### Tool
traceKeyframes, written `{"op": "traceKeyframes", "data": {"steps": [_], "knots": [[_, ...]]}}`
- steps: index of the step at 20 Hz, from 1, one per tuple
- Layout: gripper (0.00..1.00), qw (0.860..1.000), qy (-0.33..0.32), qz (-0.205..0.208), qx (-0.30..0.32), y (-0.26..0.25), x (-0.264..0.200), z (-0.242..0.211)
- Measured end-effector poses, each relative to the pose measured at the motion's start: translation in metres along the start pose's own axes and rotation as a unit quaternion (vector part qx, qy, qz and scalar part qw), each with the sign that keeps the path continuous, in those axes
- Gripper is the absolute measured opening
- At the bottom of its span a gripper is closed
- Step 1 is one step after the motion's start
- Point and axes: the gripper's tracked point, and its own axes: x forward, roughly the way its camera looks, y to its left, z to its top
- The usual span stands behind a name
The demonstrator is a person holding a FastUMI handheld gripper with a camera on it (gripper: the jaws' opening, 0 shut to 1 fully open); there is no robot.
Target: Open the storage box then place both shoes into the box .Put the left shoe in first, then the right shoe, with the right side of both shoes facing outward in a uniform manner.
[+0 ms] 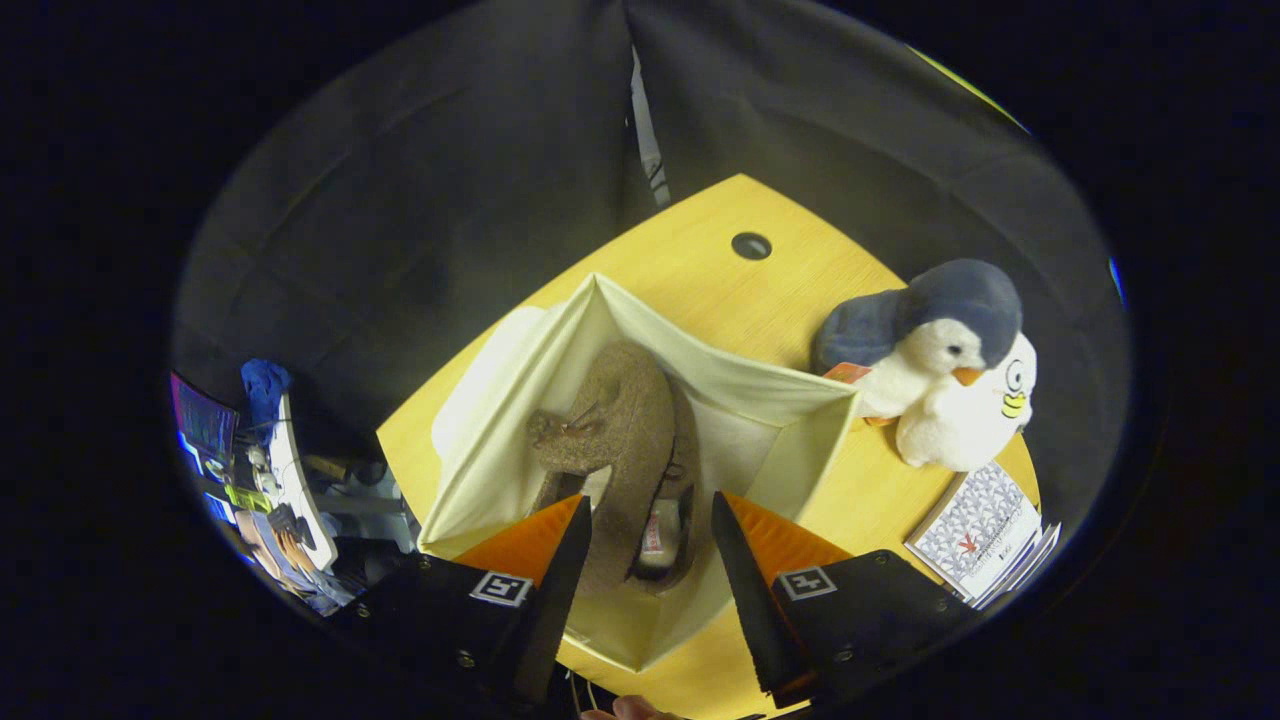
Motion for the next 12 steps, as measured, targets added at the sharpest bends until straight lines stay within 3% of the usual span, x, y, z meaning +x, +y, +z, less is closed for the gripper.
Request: {"op": "traceKeyframes", "data": {"steps": [3,7,10,12], "knots": [[0.74,0.993,-0.099,-0.023,0.052,-0.019,-0.058,0.003],[0.74,0.970,-0.206,-0.087,0.098,-0.060,-0.140,-0.017],[0.74,0.936,-0.284,-0.151,0.141,-0.095,-0.199,-0.040],[0.74,0.904,-0.337,-0.201,0.168,-0.117,-0.237,-0.057]]}}
